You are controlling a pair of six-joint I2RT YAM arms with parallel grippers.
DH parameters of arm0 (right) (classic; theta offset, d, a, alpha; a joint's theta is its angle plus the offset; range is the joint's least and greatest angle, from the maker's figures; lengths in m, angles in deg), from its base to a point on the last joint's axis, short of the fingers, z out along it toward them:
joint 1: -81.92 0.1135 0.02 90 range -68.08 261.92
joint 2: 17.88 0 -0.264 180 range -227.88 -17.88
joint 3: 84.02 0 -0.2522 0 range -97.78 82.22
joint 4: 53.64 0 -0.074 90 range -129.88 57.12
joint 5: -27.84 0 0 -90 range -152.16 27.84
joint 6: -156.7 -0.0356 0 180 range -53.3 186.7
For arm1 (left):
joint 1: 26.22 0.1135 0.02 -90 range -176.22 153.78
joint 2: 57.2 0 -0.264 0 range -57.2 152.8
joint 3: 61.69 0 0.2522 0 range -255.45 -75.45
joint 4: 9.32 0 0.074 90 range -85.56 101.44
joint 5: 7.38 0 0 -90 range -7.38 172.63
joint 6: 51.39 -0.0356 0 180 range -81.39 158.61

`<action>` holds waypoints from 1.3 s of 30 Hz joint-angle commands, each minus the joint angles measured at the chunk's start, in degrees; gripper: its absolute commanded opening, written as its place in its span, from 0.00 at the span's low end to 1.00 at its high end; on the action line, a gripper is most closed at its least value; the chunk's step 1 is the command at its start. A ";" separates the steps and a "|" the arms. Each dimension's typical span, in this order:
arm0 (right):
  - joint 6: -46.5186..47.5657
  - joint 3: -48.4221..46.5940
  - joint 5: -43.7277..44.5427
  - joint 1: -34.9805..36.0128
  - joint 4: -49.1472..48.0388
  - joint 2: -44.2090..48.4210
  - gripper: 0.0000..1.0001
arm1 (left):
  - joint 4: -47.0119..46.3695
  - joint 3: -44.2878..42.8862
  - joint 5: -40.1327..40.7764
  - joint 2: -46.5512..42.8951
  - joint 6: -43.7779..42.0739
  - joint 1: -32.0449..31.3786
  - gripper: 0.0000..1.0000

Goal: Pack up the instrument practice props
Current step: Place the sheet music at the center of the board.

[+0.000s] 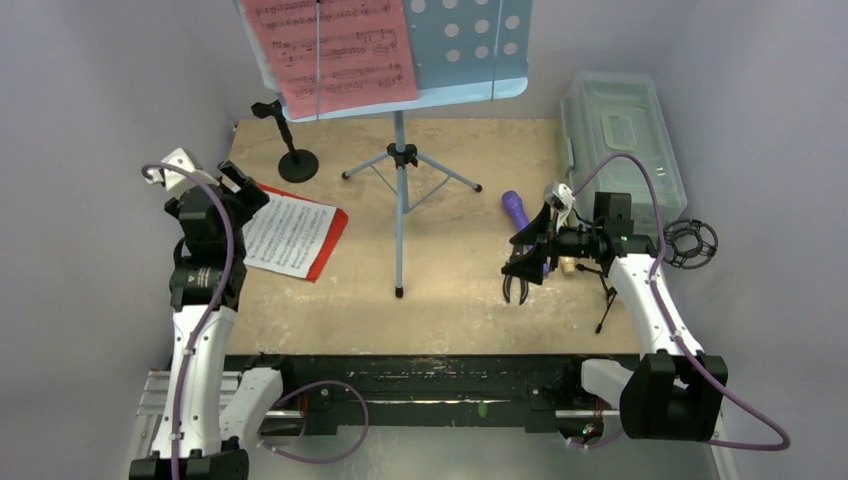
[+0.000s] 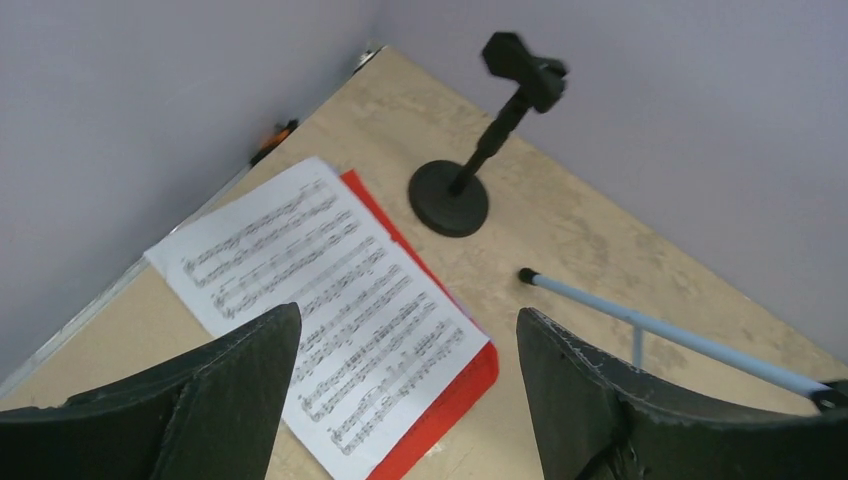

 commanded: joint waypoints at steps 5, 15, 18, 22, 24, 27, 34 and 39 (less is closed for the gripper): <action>1.28 -2.44 0.42 0.12 0.67 0.52 0.99 | 0.99 -12.99 -19.20 -1.09 -7.68 0.31 0.79; 1.95 -2.58 0.87 0.11 1.15 0.61 0.99 | -8.80 -21.96 -43.52 4.12 4.20 0.11 0.79; 2.39 -2.54 0.97 0.12 1.48 0.61 0.99 | -12.28 -22.75 -47.34 5.91 8.79 0.11 0.79; 2.73 -2.69 0.98 0.11 1.79 0.53 0.99 | -16.35 -23.50 -50.55 8.10 14.56 0.11 0.79; 2.99 -2.75 0.97 0.11 1.94 0.46 0.99 | -17.58 -23.86 -50.92 9.16 16.71 0.11 0.79; 3.32 -2.84 0.97 0.10 2.28 0.44 0.99 | -18.74 -24.68 -51.17 10.75 18.93 0.11 0.77; 3.99 -3.06 1.06 0.13 2.86 0.52 0.99 | -18.11 -26.91 -49.89 12.68 17.91 0.11 0.75; 4.32 -3.18 0.97 0.14 3.12 0.61 0.99 | -18.16 -27.86 -49.69 13.88 16.63 0.11 0.72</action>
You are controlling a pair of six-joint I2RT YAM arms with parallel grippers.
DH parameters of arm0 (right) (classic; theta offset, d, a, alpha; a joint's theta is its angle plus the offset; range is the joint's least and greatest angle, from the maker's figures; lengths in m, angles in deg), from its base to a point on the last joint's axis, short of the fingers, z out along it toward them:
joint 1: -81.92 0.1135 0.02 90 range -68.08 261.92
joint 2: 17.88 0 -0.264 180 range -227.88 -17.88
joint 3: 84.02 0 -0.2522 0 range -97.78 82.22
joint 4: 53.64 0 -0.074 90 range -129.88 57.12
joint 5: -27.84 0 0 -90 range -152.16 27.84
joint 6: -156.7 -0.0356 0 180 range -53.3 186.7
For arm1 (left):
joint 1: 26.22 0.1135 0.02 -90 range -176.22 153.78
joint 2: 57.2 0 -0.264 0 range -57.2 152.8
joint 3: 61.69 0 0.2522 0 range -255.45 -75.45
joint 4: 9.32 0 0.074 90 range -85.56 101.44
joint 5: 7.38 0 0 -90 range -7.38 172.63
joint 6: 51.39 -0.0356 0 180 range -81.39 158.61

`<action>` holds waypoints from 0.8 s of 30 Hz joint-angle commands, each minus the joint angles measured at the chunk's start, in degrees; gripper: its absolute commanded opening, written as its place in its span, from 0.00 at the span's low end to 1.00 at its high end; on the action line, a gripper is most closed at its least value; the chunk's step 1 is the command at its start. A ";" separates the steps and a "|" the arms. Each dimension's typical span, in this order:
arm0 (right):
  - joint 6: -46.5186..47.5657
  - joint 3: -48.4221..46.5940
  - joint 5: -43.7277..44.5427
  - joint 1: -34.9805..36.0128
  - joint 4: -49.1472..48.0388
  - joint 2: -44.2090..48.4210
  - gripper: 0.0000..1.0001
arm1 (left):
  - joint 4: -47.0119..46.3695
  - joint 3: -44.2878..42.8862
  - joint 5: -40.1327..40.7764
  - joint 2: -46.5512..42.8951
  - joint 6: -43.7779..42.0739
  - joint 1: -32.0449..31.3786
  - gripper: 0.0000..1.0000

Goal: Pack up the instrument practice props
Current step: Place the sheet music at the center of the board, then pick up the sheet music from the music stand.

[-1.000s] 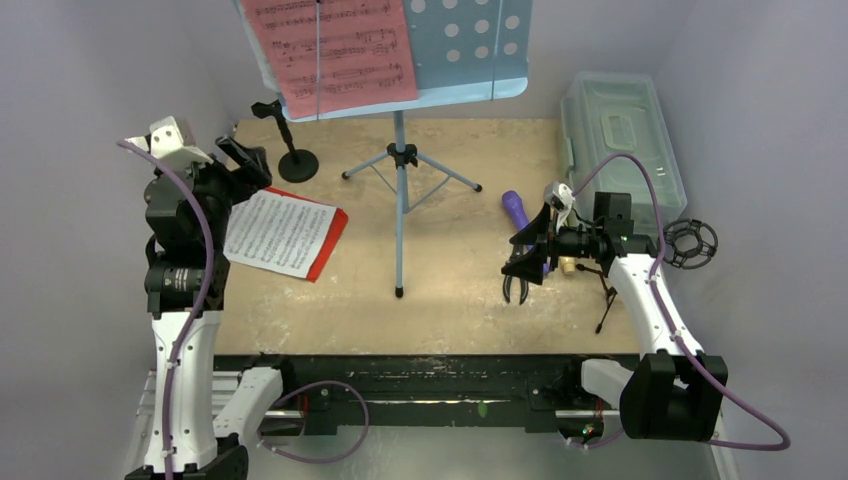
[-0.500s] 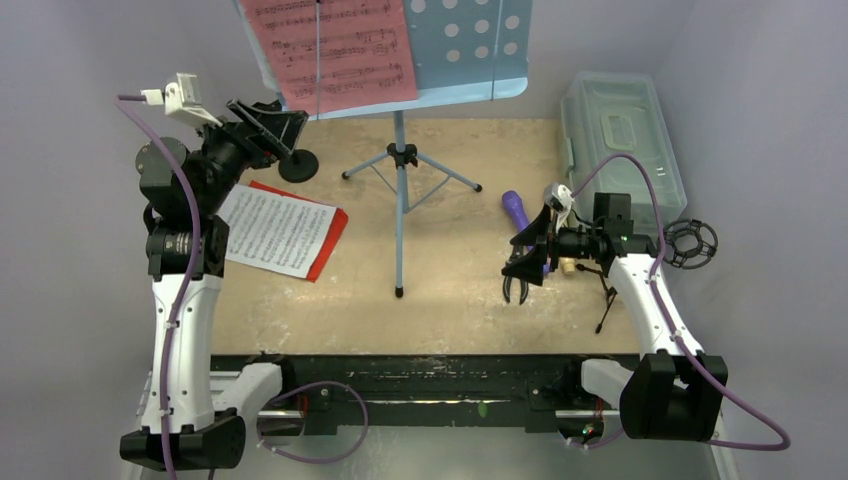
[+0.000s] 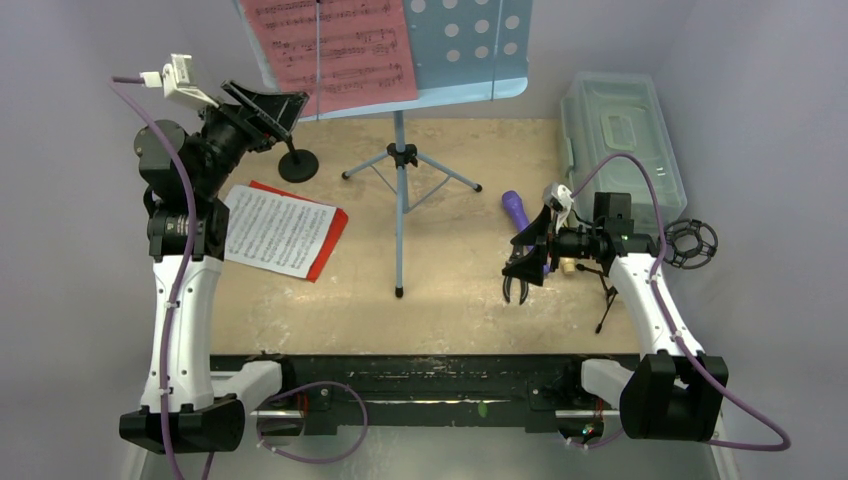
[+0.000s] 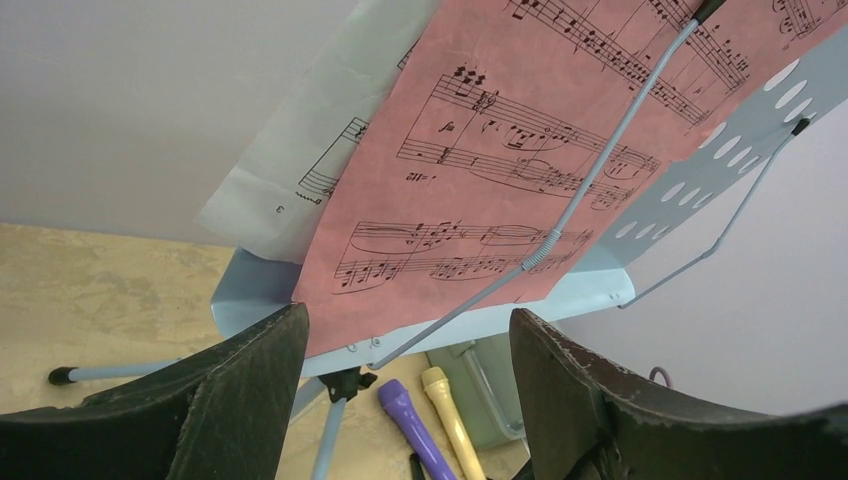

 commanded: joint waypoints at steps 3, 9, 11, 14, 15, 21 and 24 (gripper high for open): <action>1.52 -2.52 -0.27 0.13 0.66 0.70 0.99 | -0.83 -3.64 0.54 1.23 -2.72 0.11 0.71; 1.63 -2.51 -0.18 0.08 0.75 0.70 0.99 | 2.14 -4.91 3.91 1.61 -6.73 0.03 0.70; 1.69 -2.56 -0.18 0.10 0.71 0.62 0.99 | 2.53 -4.88 4.33 1.71 -7.30 -0.04 0.70; 1.72 -2.44 -0.14 0.09 0.73 0.56 0.99 | 1.54 -4.45 3.22 2.13 -6.87 -0.28 0.69; 1.72 -2.42 -0.10 0.10 0.75 0.53 0.99 | 0.89 -4.26 2.56 2.29 -6.41 -0.32 0.69; 1.78 -2.43 0.08 0.14 0.75 0.52 0.99 | -1.70 -3.03 0.54 2.80 -4.61 -0.41 0.63; 1.81 -2.42 0.08 0.08 0.75 0.52 0.99 | -2.20 -2.60 0.08 2.88 -4.13 -0.41 0.61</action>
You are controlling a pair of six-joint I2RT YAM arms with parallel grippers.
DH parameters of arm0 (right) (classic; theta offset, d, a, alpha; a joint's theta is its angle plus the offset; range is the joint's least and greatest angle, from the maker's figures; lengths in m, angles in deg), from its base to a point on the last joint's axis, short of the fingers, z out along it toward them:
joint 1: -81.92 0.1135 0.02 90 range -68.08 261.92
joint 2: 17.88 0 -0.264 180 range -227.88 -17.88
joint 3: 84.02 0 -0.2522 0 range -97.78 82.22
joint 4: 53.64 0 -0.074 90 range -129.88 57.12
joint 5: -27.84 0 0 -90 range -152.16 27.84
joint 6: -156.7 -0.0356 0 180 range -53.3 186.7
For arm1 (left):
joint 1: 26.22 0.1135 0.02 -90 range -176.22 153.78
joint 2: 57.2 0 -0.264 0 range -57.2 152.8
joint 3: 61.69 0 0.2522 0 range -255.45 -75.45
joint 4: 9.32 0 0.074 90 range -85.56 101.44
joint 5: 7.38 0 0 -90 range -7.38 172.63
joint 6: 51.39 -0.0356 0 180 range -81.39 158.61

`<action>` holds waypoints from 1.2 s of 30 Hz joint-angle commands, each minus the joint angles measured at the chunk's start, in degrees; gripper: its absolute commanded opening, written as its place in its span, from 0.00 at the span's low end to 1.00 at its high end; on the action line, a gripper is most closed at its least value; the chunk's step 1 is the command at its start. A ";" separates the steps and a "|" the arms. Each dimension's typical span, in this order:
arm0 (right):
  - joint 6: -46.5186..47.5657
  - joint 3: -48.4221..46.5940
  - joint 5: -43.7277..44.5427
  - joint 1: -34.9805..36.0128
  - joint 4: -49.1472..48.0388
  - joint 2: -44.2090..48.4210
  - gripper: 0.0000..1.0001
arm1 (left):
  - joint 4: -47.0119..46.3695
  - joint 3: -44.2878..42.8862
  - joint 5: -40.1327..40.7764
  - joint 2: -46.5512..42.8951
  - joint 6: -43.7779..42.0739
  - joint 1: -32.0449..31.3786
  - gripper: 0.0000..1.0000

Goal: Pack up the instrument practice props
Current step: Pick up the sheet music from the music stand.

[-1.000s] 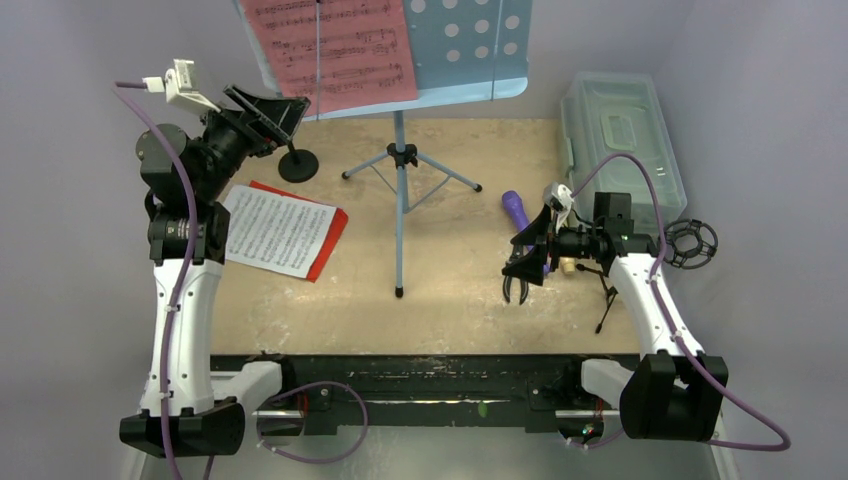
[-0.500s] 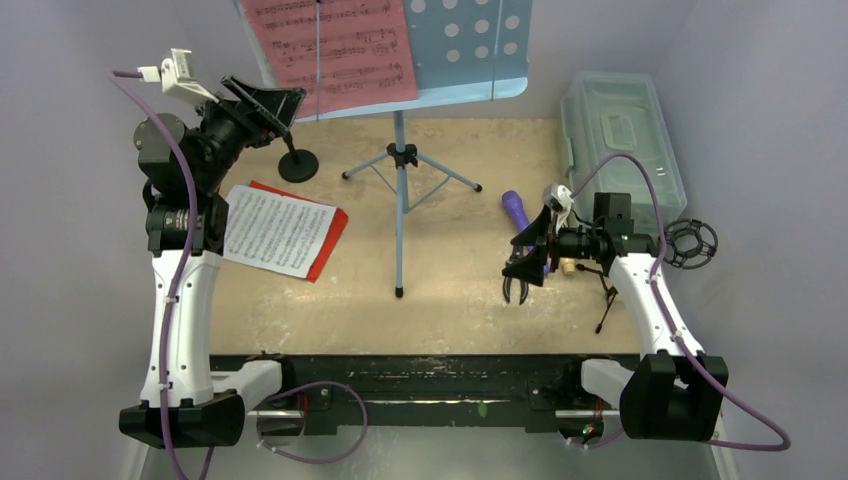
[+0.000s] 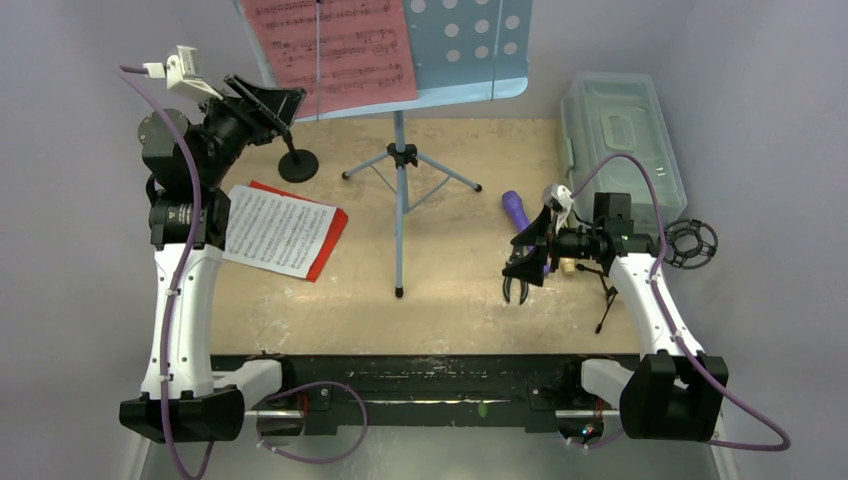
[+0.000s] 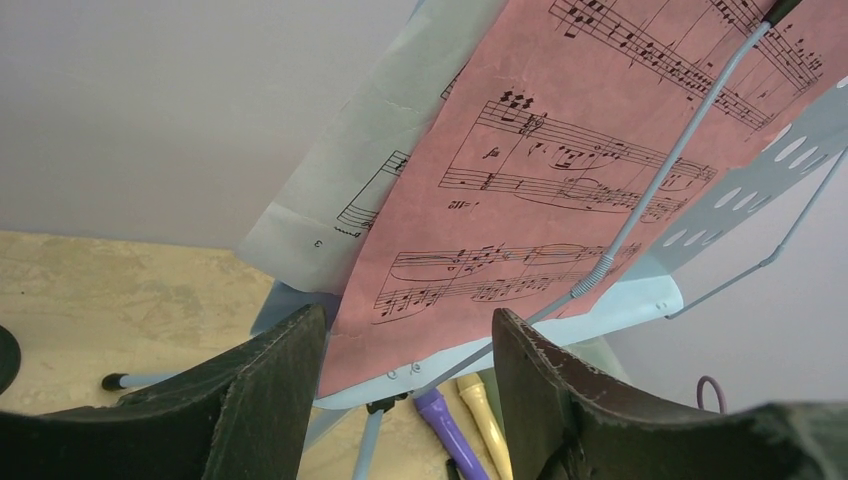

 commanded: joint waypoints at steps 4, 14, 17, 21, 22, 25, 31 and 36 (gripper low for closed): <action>1.39 -2.57 -0.03 0.08 0.37 0.52 0.99 | -4.44 0.30 -2.23 -0.31 1.19 -0.28 0.50; 1.64 -2.53 -0.03 0.14 0.60 0.61 0.99 | -8.15 2.66 -3.72 -1.44 2.80 -0.28 0.23; 1.70 -2.56 0.06 0.12 0.64 0.61 0.99 | -11.79 3.42 -5.05 -1.54 3.71 -0.28 0.30; 1.87 -2.57 0.07 0.11 0.73 0.62 0.99 | -13.78 3.61 -5.27 -0.89 4.12 -0.28 0.39; 1.88 -2.53 0.06 0.10 0.77 0.61 0.99 | -14.68 3.60 -5.32 -0.62 4.45 -0.28 0.39; 2.12 -2.68 0.15 0.10 0.98 0.61 0.99 | -17.30 3.70 -5.54 0.32 5.36 -0.28 0.39; 2.40 -2.67 0.23 0.15 1.15 0.61 0.99 | -21.43 3.69 -5.37 1.70 6.51 -0.24 0.36; 2.55 -2.62 0.32 0.08 1.26 0.52 0.99 | -23.70 3.92 -5.19 2.83 7.33 -0.22 0.30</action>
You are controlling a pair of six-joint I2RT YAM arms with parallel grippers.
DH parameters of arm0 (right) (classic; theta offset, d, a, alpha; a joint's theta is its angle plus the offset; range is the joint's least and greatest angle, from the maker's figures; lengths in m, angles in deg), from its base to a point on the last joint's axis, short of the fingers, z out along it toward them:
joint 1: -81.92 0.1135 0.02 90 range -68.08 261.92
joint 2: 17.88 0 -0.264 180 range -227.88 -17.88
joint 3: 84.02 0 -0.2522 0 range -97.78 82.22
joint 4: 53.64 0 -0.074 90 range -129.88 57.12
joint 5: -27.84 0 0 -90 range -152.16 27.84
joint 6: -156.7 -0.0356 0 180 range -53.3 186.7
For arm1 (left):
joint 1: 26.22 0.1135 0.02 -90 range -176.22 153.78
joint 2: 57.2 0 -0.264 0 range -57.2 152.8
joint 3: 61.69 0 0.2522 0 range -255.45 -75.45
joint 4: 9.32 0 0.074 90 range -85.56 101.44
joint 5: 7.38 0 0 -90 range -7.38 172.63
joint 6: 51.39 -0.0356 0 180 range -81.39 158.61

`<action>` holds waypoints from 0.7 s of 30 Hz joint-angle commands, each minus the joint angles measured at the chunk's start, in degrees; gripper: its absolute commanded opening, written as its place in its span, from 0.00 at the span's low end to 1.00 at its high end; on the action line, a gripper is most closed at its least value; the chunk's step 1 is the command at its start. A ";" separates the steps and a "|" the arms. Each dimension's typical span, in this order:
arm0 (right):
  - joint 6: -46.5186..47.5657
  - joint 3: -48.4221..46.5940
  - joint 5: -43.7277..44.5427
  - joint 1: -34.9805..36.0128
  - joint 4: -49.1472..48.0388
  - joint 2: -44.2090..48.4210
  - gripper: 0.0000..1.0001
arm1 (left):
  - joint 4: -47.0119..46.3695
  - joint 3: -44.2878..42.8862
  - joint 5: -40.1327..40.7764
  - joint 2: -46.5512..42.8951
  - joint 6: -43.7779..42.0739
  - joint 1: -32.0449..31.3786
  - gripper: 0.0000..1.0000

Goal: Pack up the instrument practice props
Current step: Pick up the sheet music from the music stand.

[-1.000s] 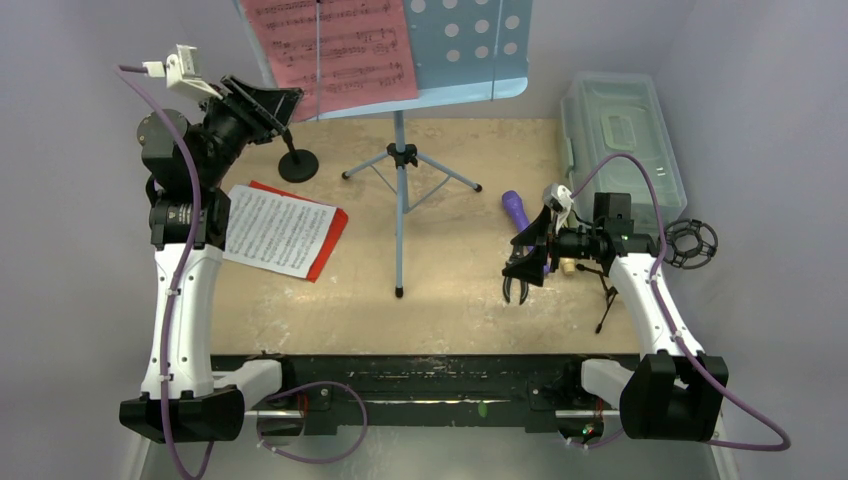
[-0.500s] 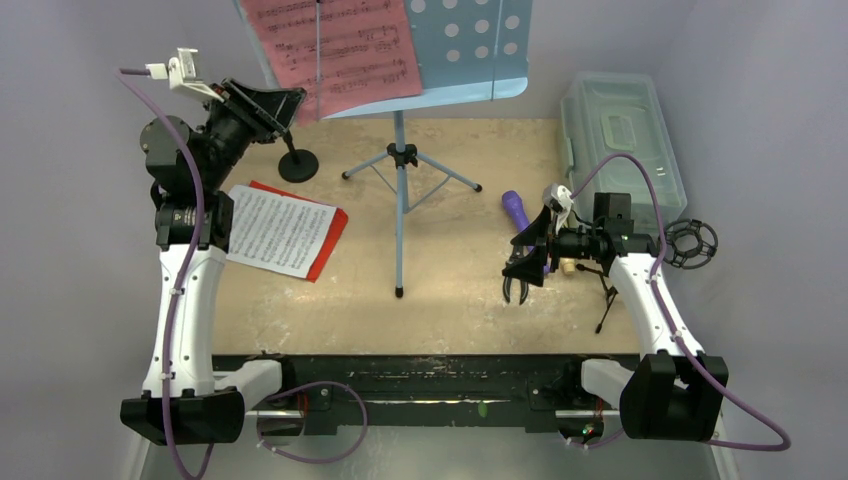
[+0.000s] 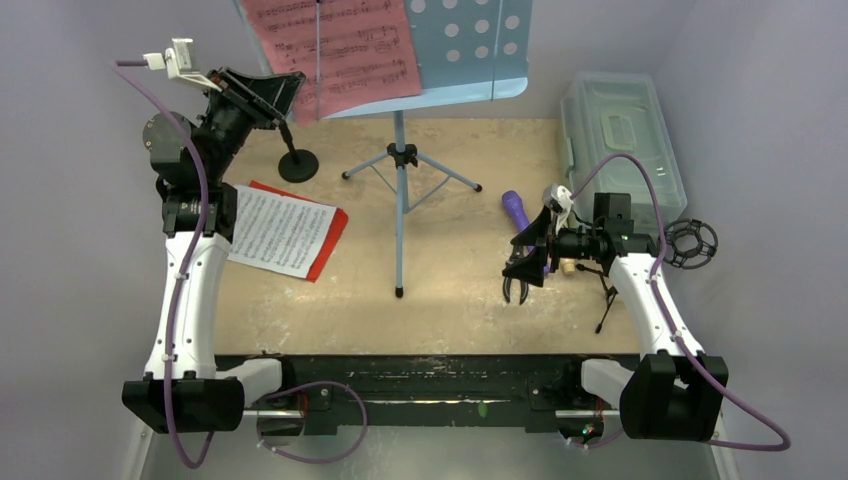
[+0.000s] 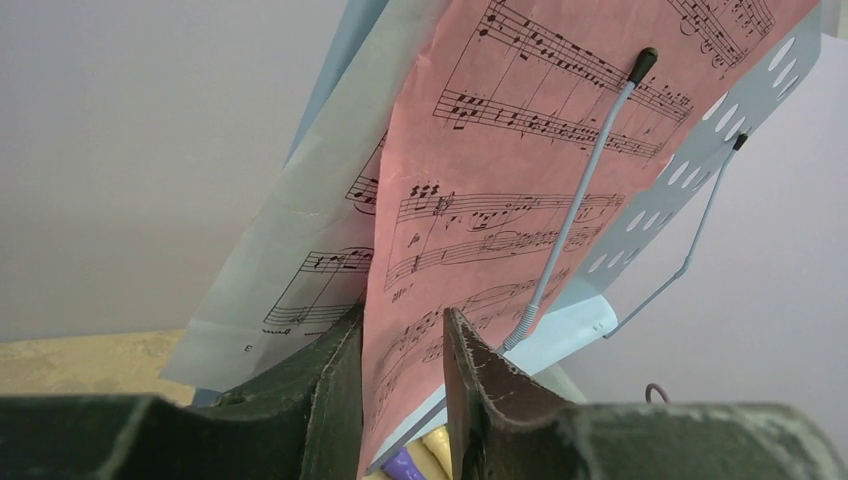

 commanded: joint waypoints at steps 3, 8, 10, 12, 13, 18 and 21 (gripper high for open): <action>1.57 -2.60 0.39 0.07 0.97 0.44 0.99 | -6.78 0.25 -0.40 0.93 2.14 -0.27 0.04; 1.81 -2.62 0.65 0.15 1.22 0.35 0.99 | -6.77 0.56 1.51 -0.39 0.23 -0.21 0.00; 1.96 -2.75 0.65 0.11 1.32 0.26 0.99 | -4.39 0.48 3.80 -1.71 -1.82 -0.27 0.00; 2.14 -2.73 0.65 0.15 1.48 0.18 0.99 | -2.08 0.39 6.60 -3.16 -3.88 -0.23 0.00; 2.18 -2.73 0.65 0.15 1.50 0.17 0.99 | -1.16 0.38 8.14 -3.83 -4.70 -0.25 0.00; 2.74 -2.86 0.65 0.15 2.10 -0.13 0.99 | 1.44 1.61 15.50 -7.31 -6.68 -0.28 0.00; 2.98 -3.03 0.73 0.13 2.29 -0.18 0.99 | 2.40 3.05 20.37 -9.48 -7.42 -0.28 0.00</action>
